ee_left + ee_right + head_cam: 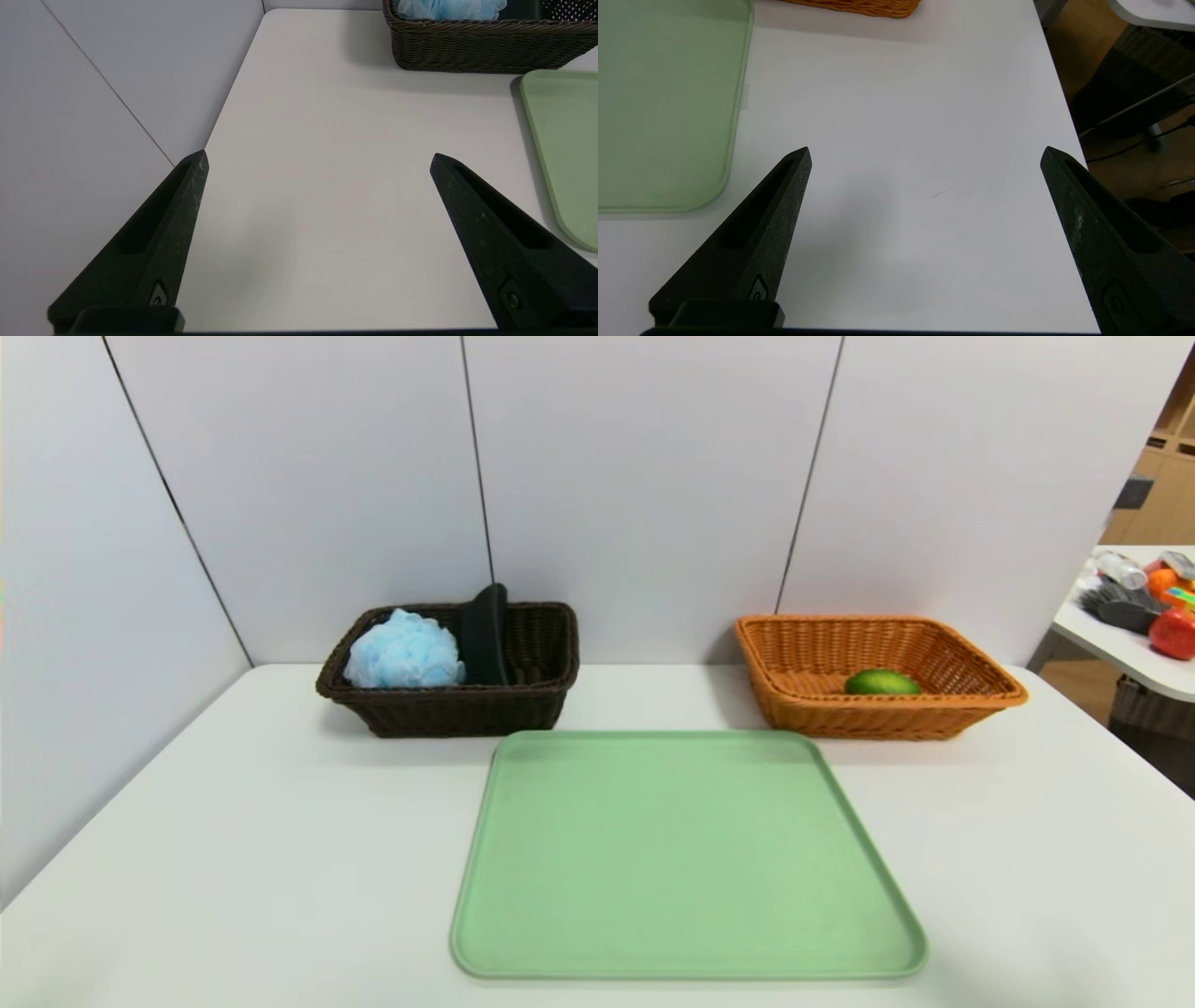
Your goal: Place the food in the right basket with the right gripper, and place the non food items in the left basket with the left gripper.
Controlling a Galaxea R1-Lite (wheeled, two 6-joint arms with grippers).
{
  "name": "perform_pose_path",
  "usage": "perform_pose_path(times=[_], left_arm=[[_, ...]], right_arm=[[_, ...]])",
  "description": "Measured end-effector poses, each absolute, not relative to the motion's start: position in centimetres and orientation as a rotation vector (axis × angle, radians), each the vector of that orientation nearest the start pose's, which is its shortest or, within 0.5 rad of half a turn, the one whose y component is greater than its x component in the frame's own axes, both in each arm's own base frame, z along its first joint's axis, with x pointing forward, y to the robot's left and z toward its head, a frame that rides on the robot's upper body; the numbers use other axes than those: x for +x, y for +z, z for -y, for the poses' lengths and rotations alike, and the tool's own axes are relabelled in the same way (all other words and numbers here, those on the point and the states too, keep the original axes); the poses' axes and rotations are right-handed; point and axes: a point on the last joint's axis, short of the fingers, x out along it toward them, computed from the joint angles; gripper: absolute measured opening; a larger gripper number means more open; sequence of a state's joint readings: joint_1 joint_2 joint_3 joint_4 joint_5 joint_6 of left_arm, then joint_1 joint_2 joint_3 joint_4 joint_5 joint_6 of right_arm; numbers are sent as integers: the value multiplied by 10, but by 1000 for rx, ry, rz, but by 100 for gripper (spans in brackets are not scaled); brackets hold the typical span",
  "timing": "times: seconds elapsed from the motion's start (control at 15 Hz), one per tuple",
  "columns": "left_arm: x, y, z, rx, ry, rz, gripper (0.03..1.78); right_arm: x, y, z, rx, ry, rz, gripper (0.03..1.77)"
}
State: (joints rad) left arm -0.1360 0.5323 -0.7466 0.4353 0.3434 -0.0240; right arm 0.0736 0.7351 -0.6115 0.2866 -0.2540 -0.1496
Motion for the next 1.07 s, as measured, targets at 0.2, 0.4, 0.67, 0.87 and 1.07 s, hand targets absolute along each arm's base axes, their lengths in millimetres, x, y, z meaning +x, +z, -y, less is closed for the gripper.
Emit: perform_pose_path(times=[0.2,0.4,0.67,0.87,1.07], left_arm=[[-12,234,-9,18,236,-197,169],[-24,220,-10,14,243,-177,169],[-39,205,-10,7,278,-136,169],[-47,193,-9,22,278,-120,169],[-53,183,-8,38,246,-95,169]], right_arm=[[46,210,3,-213,-172,-395,169],[29,209,5,-212,-188,-339,169],[3,207,6,-229,-202,-232,169],[-13,202,5,-227,-188,-159,170],[-29,196,6,-220,-193,-90,170]])
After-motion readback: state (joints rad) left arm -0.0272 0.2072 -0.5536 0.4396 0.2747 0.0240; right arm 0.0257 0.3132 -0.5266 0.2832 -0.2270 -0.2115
